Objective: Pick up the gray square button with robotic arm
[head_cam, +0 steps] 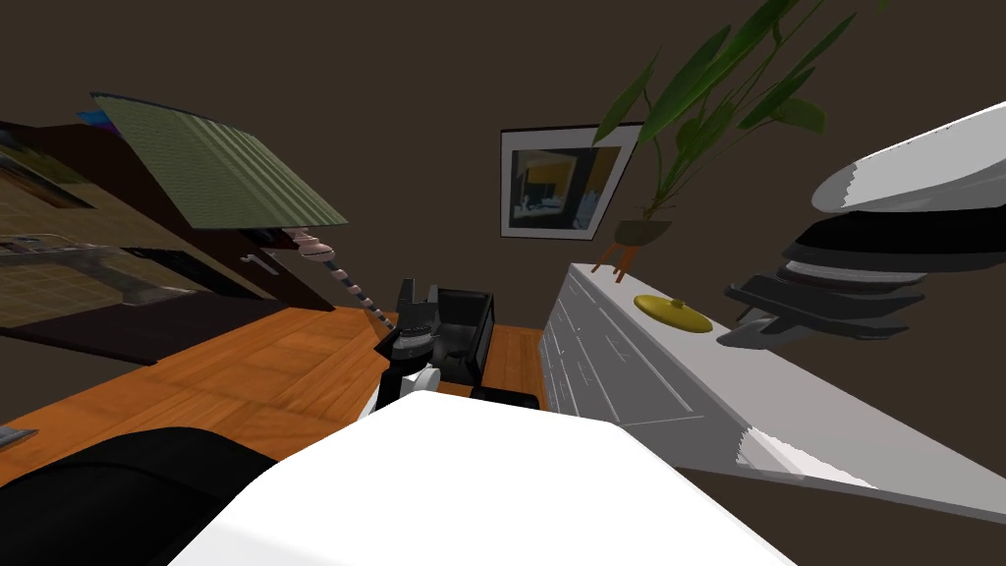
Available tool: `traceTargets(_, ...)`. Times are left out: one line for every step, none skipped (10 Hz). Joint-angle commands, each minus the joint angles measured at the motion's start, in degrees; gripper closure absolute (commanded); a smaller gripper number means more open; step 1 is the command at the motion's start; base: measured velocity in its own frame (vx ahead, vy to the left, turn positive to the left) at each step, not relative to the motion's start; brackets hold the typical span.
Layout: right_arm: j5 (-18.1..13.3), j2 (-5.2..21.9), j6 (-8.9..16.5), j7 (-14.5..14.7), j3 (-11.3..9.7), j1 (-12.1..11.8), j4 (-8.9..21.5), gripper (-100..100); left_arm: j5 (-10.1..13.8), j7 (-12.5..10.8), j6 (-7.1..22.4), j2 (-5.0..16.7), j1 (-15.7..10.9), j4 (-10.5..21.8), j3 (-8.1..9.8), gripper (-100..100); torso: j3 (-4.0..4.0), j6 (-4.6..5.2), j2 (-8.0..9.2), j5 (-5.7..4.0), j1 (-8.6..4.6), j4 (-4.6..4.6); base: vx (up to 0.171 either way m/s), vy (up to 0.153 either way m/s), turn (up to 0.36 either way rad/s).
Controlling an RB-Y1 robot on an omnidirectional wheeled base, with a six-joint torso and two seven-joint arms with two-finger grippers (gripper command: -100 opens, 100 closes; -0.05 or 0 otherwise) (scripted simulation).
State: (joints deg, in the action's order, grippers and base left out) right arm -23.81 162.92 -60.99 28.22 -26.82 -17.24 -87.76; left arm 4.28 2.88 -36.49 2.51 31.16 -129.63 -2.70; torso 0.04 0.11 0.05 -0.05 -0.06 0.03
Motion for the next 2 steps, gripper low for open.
traceTargets(0.0,0.0,0.0,0.0,0.0,0.0,0.0,100,0.0,0.0,0.0,0.0,0.0,0.0,0.0,0,0.0,0.0,0.0,0.0,0.0,0.0,0.003,-0.009,-0.003)
traceTargets(0.03,0.08,-0.11,-0.01,-0.02,0.1,-0.07,0,0.0,0.0,0.0,0.0,0.0,0.0,0.0,0,-0.01,0.0,0.0,-0.03,-0.01,-0.01,0.0,0.0,0.0)
